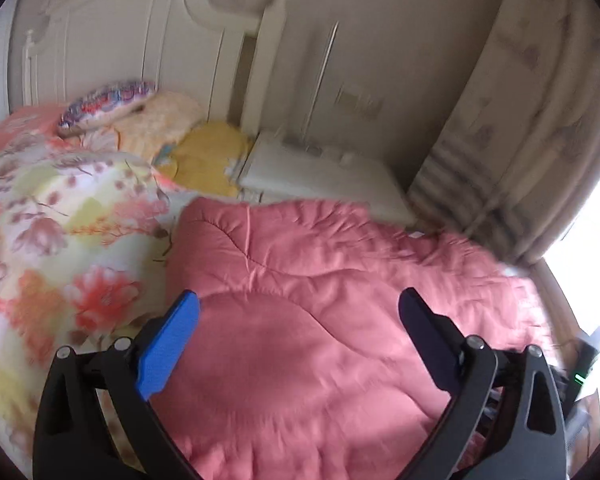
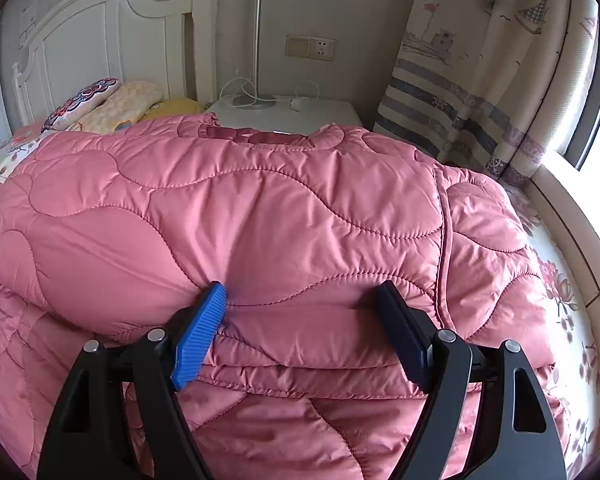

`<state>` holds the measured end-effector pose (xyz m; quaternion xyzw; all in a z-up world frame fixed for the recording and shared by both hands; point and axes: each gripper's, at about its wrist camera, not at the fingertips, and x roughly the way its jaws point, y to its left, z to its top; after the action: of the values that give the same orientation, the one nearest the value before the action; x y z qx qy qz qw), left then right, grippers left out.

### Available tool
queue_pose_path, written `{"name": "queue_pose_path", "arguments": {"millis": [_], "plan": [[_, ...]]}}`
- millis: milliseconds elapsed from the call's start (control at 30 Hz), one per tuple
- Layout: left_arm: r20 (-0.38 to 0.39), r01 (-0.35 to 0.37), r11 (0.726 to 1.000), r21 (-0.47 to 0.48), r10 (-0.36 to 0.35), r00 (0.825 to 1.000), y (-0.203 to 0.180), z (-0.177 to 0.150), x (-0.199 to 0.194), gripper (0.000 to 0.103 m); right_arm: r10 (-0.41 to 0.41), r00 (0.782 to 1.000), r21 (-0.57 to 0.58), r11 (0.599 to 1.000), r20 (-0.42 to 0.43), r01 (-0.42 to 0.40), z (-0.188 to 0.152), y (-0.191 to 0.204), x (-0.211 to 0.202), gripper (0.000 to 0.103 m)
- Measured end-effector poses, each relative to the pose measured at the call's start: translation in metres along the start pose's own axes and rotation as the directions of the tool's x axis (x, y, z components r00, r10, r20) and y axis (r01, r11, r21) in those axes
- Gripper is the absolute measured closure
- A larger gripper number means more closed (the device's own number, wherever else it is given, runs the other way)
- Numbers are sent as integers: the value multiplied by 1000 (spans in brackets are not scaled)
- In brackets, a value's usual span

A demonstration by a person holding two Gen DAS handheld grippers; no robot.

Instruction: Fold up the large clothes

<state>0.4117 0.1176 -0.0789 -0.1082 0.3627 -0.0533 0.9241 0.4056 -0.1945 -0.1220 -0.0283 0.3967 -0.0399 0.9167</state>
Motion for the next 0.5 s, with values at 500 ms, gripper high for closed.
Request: {"name": "queue_pose_path", "arguments": {"millis": [500], "plan": [[81,-145,981,128,136,987,-20,17,7,3,50,999,38,998,-15,-49,2,-8,5,24]]}}
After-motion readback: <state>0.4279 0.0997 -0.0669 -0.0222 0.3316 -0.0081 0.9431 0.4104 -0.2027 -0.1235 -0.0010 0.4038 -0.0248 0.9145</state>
